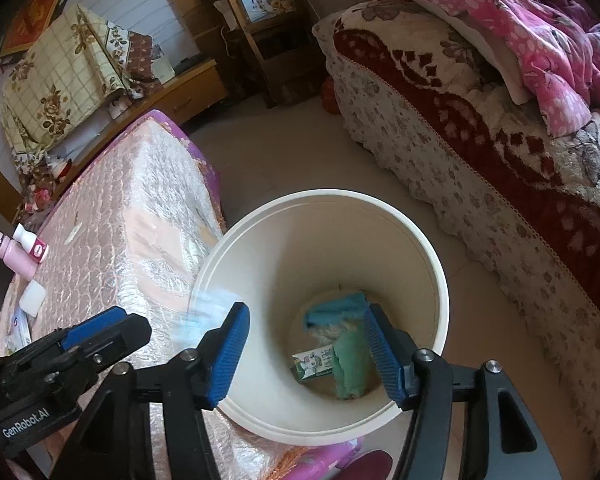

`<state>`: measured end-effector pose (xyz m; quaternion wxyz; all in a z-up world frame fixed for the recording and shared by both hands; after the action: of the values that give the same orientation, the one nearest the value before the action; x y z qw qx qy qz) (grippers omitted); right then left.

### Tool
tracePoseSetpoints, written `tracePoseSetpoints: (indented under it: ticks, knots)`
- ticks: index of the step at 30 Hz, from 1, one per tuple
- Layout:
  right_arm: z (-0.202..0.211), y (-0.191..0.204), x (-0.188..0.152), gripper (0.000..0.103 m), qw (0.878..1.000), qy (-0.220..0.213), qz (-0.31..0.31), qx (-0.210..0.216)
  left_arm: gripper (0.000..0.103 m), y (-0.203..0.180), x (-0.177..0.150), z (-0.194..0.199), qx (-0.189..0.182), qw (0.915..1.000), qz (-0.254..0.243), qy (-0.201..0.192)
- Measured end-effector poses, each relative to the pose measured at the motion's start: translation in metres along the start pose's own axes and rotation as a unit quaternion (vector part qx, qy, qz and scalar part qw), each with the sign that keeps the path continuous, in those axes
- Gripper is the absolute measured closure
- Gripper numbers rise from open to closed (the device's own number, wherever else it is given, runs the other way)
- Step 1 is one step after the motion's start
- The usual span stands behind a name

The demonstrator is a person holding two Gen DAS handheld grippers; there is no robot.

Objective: Collect trash
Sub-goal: 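Open both tools to drop the plush and bag into the bucket, then move both open tools back over the bed toward the remaining wrappers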

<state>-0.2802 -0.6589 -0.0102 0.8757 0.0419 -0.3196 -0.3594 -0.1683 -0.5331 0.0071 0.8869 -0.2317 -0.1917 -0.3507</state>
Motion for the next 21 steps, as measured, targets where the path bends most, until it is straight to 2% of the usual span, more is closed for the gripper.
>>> tracePoseSetpoints:
  ticks: [7, 21]
  knots:
    - [0.009, -0.002, -0.002, 0.039, 1.000, -0.005, -0.005, 0.000, 0.051, 0.008, -0.005, 0.016, 0.013, 0.9998, 0.010, -0.010]
    - [0.023, 0.030, -0.012, 0.039, 1.000, -0.007, 0.023, 0.007, 0.051, 0.032, -0.018, 0.070, 0.088, 0.9943, 0.009, -0.060]
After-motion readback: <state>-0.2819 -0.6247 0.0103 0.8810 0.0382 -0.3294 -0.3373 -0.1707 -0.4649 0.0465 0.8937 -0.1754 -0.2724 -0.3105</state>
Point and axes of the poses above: each gripper's, at about its wrist camera, not at the fingertips, and z roughly against the way its jaws point, y to its left, x to its top, the point moved 3 cm from there along -z, roughly the way its jaws point, and after that the axes turned 3 degrees about x, right-handed, at the moved point
